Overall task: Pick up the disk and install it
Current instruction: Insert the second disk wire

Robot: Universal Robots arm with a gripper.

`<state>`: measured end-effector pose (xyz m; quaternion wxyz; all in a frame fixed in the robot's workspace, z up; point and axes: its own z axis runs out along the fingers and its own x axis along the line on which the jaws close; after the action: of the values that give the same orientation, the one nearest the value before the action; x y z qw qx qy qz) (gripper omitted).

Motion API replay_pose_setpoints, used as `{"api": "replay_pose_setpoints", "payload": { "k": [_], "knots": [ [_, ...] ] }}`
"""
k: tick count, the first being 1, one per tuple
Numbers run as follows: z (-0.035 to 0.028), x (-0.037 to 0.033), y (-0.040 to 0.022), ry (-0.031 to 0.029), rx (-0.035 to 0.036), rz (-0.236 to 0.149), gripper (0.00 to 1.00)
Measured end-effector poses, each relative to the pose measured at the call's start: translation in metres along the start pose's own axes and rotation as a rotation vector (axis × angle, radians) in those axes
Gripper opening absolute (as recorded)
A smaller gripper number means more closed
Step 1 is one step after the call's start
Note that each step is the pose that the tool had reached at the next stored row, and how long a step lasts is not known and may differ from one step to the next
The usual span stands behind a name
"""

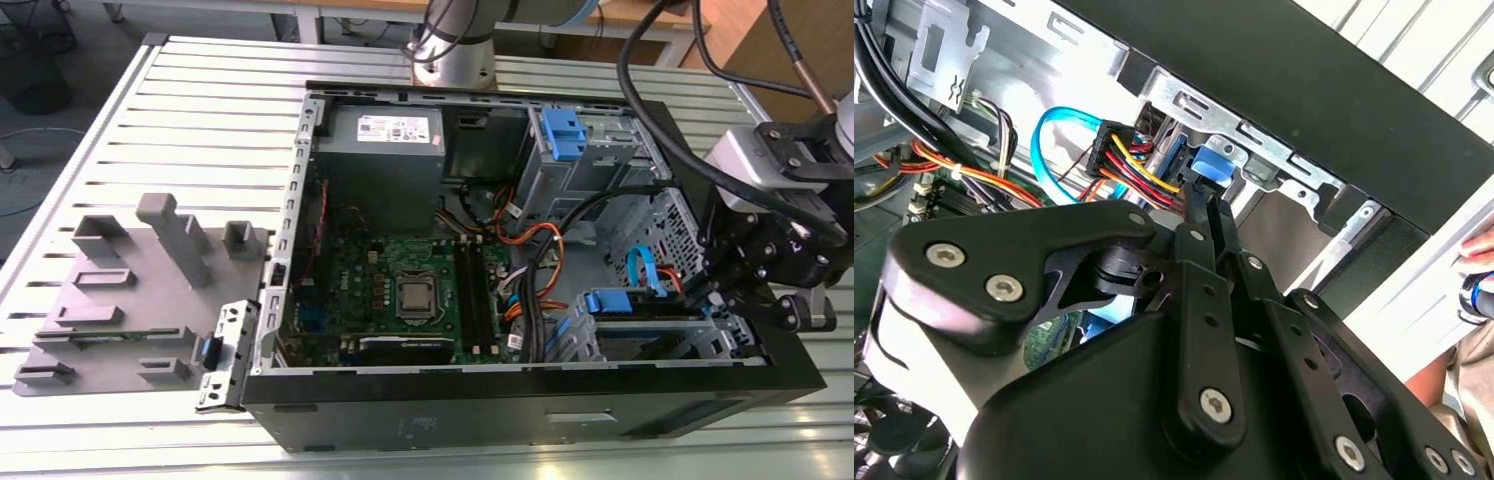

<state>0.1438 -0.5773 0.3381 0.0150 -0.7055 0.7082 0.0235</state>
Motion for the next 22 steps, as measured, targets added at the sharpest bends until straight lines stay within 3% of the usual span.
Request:
{"api": "replay_pose_setpoints", "payload": {
  "k": [7, 8, 22],
  "knots": [
    [0.0004, 0.0000, 0.0000, -0.0004, 0.0000, 0.000, 0.18],
    [0.0004, 0.0000, 0.0000, -0.0004, 0.0000, 0.000, 0.24],
    [0.0022, 0.0000, 0.0020, 0.0026, 0.0000, 0.000, 0.24]
  ]
}}
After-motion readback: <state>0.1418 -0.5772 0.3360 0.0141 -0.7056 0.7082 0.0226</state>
